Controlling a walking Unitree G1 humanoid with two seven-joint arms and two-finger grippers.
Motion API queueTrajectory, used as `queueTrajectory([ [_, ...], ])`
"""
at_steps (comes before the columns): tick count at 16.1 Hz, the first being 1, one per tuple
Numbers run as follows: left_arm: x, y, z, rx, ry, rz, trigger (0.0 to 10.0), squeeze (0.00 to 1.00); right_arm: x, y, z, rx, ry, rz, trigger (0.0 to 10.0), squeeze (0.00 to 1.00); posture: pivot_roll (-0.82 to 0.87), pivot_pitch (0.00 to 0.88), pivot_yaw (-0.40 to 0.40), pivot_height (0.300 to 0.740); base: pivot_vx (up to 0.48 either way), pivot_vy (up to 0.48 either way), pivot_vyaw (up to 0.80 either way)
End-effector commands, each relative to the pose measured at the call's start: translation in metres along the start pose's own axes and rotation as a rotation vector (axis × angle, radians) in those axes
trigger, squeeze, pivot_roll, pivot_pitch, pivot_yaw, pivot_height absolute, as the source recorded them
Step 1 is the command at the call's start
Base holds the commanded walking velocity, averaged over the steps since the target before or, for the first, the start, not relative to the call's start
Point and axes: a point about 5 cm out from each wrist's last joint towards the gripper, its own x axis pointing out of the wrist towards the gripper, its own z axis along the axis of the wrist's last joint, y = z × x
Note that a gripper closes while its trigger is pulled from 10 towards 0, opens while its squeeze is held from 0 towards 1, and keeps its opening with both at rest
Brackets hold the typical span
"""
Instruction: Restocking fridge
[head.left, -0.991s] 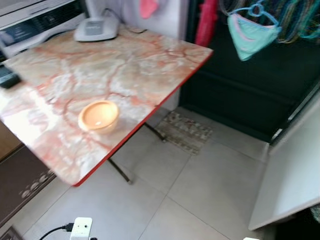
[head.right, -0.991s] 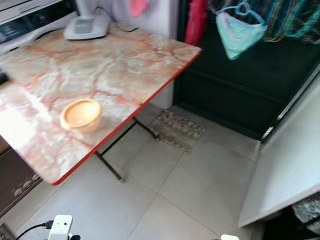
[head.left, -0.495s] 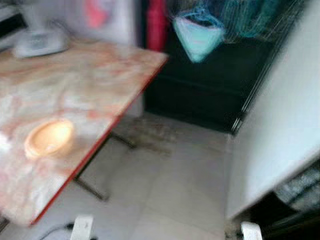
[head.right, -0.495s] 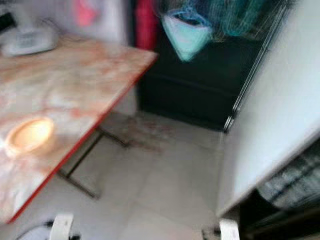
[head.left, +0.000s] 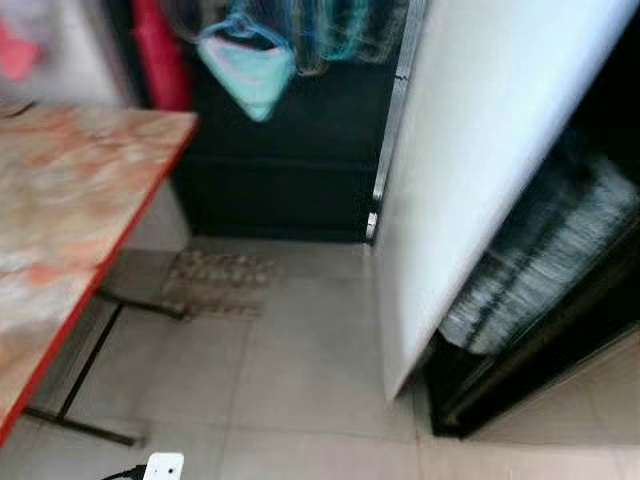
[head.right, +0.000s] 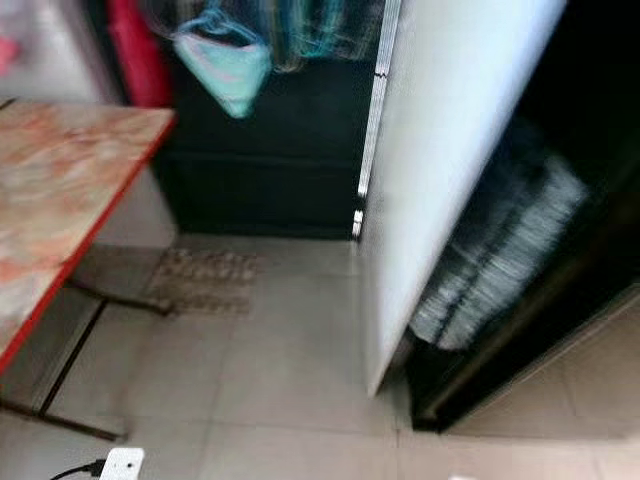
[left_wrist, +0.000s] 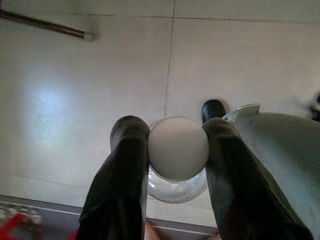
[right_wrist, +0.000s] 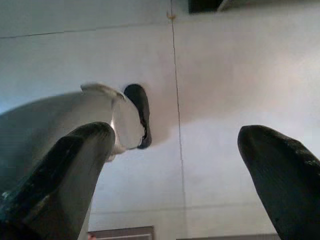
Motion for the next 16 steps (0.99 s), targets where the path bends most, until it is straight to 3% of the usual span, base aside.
queueTrajectory([
  [1,-0.001,0.004,-0.005,0.025,0.017,0.004,10.0,0.0,-0.001,0.001,-0.005,0.011,0.012,0.002,10.0,0.0,0.0,0.152,0.043,0.74,0.0,0.0,-0.8],
  [6,0.002,-0.003,0.008,0.047,-0.013,-0.02,10.0,0.0,0.0,-0.002,0.001,-0.029,0.006,0.015,10.0,0.0,0.03,0.143,0.032,0.74,0.0,0.0,-0.8],
  [10,0.0,-0.001,-0.003,0.068,0.021,-0.016,10.0,0.0,-0.001,-0.005,-0.003,-0.015,0.019,0.003,10.0,0.0,0.02,0.15,0.035,0.74,0.0,-0.076,-0.8],
  [13,-0.001,0.0,-0.006,0.025,0.015,0.001,10.0,0.0,-0.002,-0.007,-0.004,-0.036,0.029,0.019,10.0,0.0,0.05,0.165,0.016,0.74,0.0,-0.11,-0.8],
  [16,-0.001,0.0,-0.007,0.033,0.028,-0.001,10.0,0.0,-0.003,-0.008,-0.004,-0.043,0.024,0.018,10.0,0.0,0.04,0.168,0.018,0.74,0.0,0.0,-0.8],
])
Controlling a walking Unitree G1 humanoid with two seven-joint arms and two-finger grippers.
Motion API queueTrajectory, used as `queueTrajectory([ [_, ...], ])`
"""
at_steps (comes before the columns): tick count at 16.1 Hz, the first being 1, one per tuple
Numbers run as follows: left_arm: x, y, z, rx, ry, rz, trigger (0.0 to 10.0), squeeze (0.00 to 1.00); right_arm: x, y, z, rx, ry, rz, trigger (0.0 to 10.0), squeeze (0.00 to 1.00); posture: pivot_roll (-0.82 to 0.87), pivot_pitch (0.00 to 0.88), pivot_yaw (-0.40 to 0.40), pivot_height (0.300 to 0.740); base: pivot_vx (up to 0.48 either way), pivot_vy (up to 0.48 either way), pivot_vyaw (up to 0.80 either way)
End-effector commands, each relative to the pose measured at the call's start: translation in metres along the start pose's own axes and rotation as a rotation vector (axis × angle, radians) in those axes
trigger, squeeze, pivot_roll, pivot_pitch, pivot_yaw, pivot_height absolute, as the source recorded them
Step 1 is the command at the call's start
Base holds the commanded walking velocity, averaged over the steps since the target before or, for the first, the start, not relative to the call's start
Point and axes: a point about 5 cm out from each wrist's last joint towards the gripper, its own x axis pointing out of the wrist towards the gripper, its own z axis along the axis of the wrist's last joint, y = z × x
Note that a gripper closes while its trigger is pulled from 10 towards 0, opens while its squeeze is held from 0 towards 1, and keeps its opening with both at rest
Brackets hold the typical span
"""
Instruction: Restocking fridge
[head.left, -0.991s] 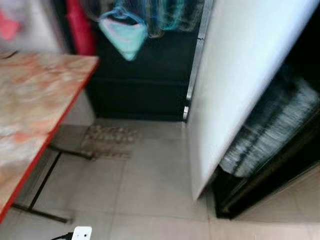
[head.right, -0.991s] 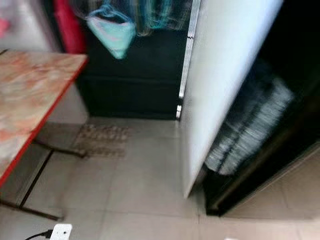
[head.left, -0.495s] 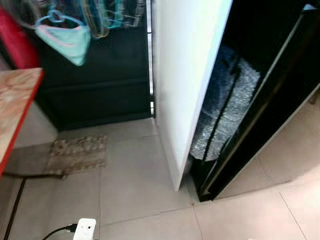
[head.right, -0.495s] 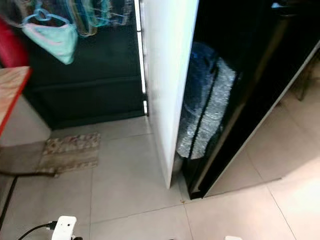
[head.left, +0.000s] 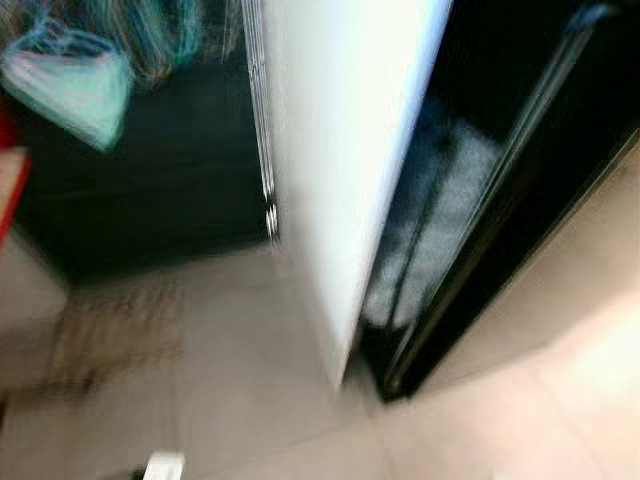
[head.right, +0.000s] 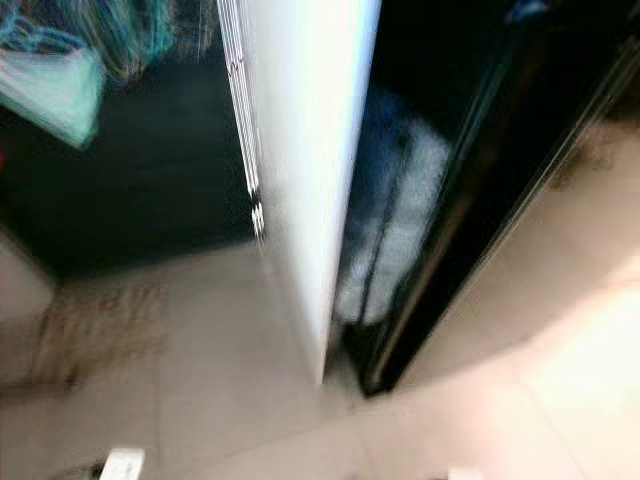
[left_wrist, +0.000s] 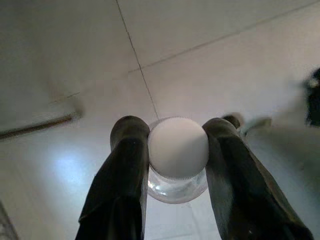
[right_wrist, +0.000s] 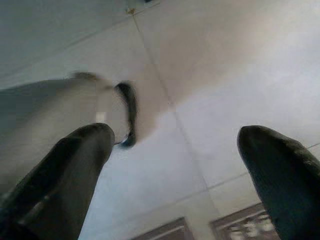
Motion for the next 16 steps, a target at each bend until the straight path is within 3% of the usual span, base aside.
queueTrajectory([
  [1,-0.0003,-0.0038,-0.0033,0.007,0.015,-0.009,10.0,0.0,-0.0028,-0.0053,-0.0086,0.012,0.029,-0.016,10.0,0.0,0.04,0.171,0.015,0.74,0.0,0.0,-0.8],
  [16,-0.0011,-0.0011,-0.0049,0.003,0.006,-0.011,10.0,0.0,-0.0036,-0.0046,-0.0119,0.007,0.032,-0.008,10.0,0.0,0.05,0.195,0.018,0.74,0.0,0.0,-0.8],
])
